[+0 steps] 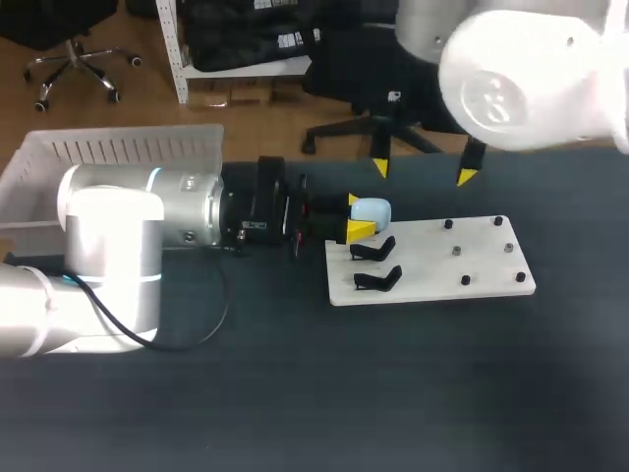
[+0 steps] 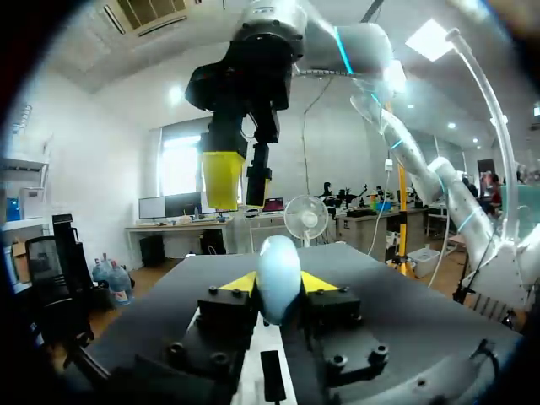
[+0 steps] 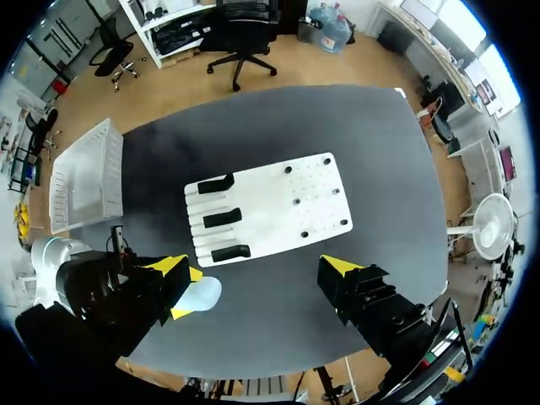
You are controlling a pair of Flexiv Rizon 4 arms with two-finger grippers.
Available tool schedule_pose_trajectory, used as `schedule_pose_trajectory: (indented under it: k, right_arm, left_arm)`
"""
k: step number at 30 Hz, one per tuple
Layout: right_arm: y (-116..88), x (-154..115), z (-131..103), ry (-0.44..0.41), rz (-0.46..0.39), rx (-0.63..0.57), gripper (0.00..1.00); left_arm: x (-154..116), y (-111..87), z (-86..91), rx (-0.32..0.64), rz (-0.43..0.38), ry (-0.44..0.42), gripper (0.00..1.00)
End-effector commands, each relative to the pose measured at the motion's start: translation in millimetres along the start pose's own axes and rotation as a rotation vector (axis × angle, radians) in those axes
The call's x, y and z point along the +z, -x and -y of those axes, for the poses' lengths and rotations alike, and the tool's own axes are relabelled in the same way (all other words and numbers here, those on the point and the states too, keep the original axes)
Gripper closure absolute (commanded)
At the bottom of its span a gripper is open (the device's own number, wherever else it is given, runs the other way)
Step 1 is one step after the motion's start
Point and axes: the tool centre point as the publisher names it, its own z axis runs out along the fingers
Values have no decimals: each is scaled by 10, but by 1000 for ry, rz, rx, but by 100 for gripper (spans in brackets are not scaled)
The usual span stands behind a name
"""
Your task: Pick up each earbud case from the left stands, insert the matching earbuds, close the lid, and place the case in the box.
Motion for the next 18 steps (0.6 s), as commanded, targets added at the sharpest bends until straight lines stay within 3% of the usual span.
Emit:
schedule_pose_trajectory:
  k: [1,5,9,12,18]
  right_arm:
    - [-154,-58,343,68,112,26,0]
    - [-193,-20,538,115,90,53,0]
    - [-193,-20,538,115,90,53,0]
    - [-193,-20,538,115,90,53,0]
    - [-193,-20,538,115,90,53,0]
  left_arm:
    - [1,1,1,0,-1,2,100]
    - [-309,77,-53,21,-58,73,100]
    - [-658,201,-124,66,-132,150,100]
    - [-1059,377,-285,124,-206,271,100]
    - [-1580,641,-570,199,-325,412,100]
